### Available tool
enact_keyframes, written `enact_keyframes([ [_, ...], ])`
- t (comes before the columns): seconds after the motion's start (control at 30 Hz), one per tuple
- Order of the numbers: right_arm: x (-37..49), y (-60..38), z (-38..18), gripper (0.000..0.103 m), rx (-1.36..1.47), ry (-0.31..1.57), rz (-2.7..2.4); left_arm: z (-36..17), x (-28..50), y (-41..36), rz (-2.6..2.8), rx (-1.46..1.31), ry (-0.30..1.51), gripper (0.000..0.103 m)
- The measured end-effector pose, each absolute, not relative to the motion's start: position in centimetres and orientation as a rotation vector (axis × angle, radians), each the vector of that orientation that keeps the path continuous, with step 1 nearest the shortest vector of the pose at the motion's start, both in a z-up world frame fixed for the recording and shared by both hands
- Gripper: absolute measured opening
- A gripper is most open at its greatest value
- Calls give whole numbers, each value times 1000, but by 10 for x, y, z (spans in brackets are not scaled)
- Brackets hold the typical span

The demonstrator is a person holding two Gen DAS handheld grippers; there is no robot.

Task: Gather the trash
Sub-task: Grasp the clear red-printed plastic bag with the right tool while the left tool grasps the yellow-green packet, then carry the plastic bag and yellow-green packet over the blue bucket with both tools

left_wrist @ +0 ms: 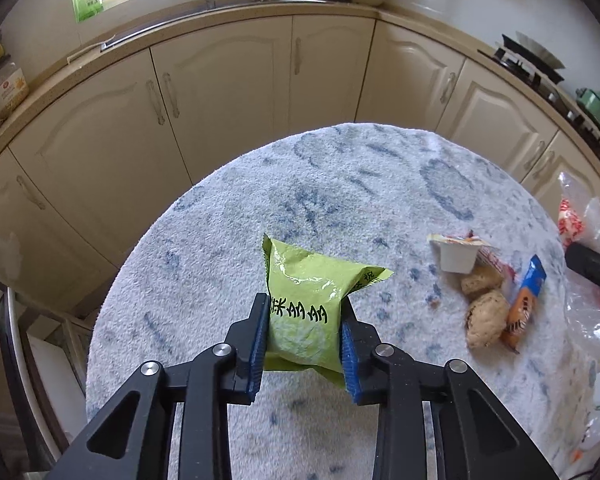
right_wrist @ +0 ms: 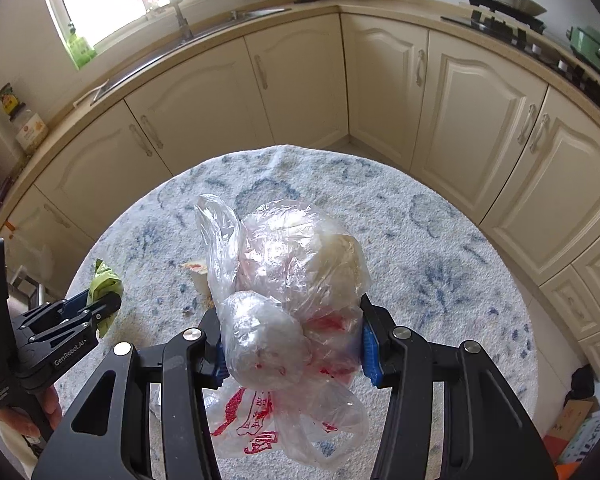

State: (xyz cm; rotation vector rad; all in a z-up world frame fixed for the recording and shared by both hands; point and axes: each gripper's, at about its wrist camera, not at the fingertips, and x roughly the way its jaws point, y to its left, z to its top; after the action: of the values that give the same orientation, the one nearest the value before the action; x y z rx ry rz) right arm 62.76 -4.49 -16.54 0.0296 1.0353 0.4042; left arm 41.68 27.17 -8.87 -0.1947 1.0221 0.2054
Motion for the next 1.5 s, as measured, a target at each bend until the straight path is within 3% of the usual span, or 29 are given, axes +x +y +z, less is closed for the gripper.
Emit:
enact_keyframes([
  [0.67, 544, -116, -155, 50, 43, 1056, 358, -38, 344, 167, 94, -93, 987, 28],
  [1.1, 479, -247, -153, 50, 154, 1032, 167, -7, 302, 40, -99, 35, 942, 28],
  [1.5, 417, -397, -176, 50, 314, 1037, -138, -22, 300, -108, -365, 181, 974, 28],
])
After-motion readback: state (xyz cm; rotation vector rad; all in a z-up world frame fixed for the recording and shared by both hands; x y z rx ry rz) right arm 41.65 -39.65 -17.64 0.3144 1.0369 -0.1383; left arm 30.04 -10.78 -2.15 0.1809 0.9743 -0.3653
